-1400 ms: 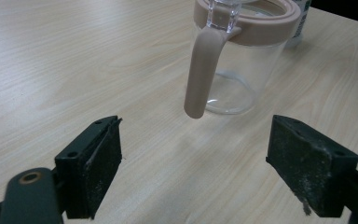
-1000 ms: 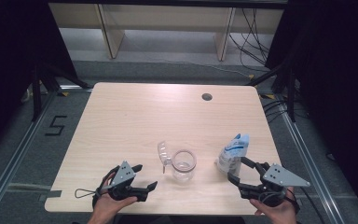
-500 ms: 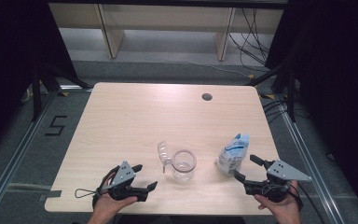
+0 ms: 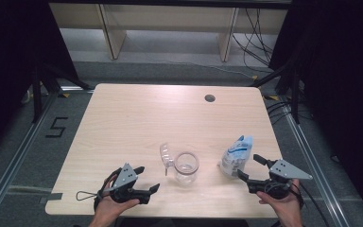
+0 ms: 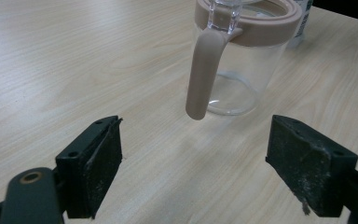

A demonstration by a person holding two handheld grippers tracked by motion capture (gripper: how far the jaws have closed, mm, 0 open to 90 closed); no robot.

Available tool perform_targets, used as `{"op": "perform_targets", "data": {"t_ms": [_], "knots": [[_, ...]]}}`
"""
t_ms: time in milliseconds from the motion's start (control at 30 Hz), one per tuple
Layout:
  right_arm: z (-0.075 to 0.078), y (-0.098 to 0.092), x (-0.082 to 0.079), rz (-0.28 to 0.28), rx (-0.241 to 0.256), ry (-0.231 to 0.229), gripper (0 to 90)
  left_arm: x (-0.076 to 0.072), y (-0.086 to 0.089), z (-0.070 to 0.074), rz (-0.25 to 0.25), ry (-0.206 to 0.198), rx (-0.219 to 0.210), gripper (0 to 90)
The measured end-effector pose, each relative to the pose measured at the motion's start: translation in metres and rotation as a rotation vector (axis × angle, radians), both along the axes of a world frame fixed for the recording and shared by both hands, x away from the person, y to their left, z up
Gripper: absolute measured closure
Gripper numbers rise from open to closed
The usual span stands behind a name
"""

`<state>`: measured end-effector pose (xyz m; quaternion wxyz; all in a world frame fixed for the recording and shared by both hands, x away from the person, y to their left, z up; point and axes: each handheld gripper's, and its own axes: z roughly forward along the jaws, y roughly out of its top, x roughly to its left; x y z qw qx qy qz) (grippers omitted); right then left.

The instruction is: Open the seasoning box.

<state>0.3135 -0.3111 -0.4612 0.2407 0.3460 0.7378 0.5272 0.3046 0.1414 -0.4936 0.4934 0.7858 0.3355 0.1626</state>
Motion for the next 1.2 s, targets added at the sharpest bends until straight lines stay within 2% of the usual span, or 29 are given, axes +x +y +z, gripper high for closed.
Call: {"op": "perform_targets", "data": {"t_ms": [33,67,133,167,200,267,300,333,367,400,433,533,633,667,700,800,833,900,933,967,1000,1067,1100,1200], "knots": [[0.000,0.002,-0.001,-0.011,0.017,0.036,15.7,0.000,-0.001,0.000,0.000,-0.001,-0.006,17.6],[-0.001,0.000,0.003,-0.001,0.008,0.006,15.7,0.000,-0.001,0.000,-0.005,-0.004,-0.002,17.6],[-0.002,0.000,0.001,-0.022,0.011,0.026,15.7,0.000,-0.001,0.000,-0.004,-0.004,-0.001,17.6],[-0.003,-0.001,0.004,-0.007,-0.006,-0.006,15.7,-0.001,-0.001,0.000,-0.002,-0.006,-0.005,17.6],[-0.003,0.000,0.003,-0.030,0.021,0.024,15.7,0.000,-0.001,0.000,-0.007,-0.009,-0.001,17.6],[-0.005,-0.001,0.007,-0.021,0.013,0.004,15.7,0.000,0.000,0.000,-0.003,-0.010,-0.001,17.6],[-0.006,0.000,0.008,-0.016,0.014,0.017,15.9,-0.001,0.000,0.000,0.011,-0.002,0.006,17.7],[-0.008,0.000,0.009,-0.023,0.006,0.005,15.8,-0.001,0.000,0.000,0.010,-0.002,0.003,17.7],[-0.007,-0.001,0.009,-0.025,-0.010,0.014,15.8,-0.001,0.001,0.000,0.007,-0.003,0.005,17.7],[-0.009,0.001,0.009,-0.030,0.006,0.037,15.8,-0.001,0.001,0.000,0.008,-0.004,0.005,17.7],[-0.010,0.002,0.010,-0.031,-0.003,0.039,15.8,-0.001,0.000,0.000,0.011,-0.002,0.003,17.7],[-0.012,0.003,0.012,-0.018,0.013,0.027,15.8,-0.001,0.000,0.000,0.012,-0.001,0.005,17.7],[-0.013,0.005,0.014,-0.018,-0.008,0.034,15.7,-0.001,0.000,0.000,0.009,0.000,0.002,17.7],[-0.013,0.005,0.015,-0.016,-0.008,0.020,15.8,-0.001,0.000,0.000,0.009,0.000,0.002,17.7],[-0.015,0.007,0.016,-0.013,0.003,0.028,15.8,-0.001,0.000,0.000,0.008,0.000,0.004,17.7],[-0.016,0.009,0.019,-0.005,-0.011,0.030,15.9,0.000,0.000,-0.001,0.013,0.000,-0.007,17.7],[-0.017,0.011,0.019,-0.005,0.004,0.057,16.2,0.000,0.000,-0.001,0.010,-0.001,0.002,17.7],[-0.019,0.010,0.024,0.008,-0.017,0.046,16.2,-0.001,0.000,-0.001,0.010,0.000,-0.002,17.7],[-0.020,0.013,0.025,-0.002,-0.001,0.046,16.2,-0.001,0.000,0.000,0.011,0.000,0.004,17.7],[-0.020,0.011,0.027,0.009,-0.030,0.028,16.1,-0.001,0.000,0.000,0.011,-0.001,0.003,17.7],[-0.021,0.013,0.028,0.007,-0.018,0.044,16.0,-0.001,0.000,0.000,0.011,-0.001,0.004,17.7],[-0.022,0.014,0.030,0.007,-0.018,0.030,16.0,-0.001,0.000,0.000,0.008,0.000,0.003,17.7],[-0.023,0.016,0.032,0.014,-0.004,0.027,16.1,-0.001,0.000,0.000,0.009,0.001,0.002,17.7],[-0.024,0.020,0.034,0.010,0.000,0.032,16.2,-0.001,0.000,0.000,0.007,0.002,0.004,17.9]]}}
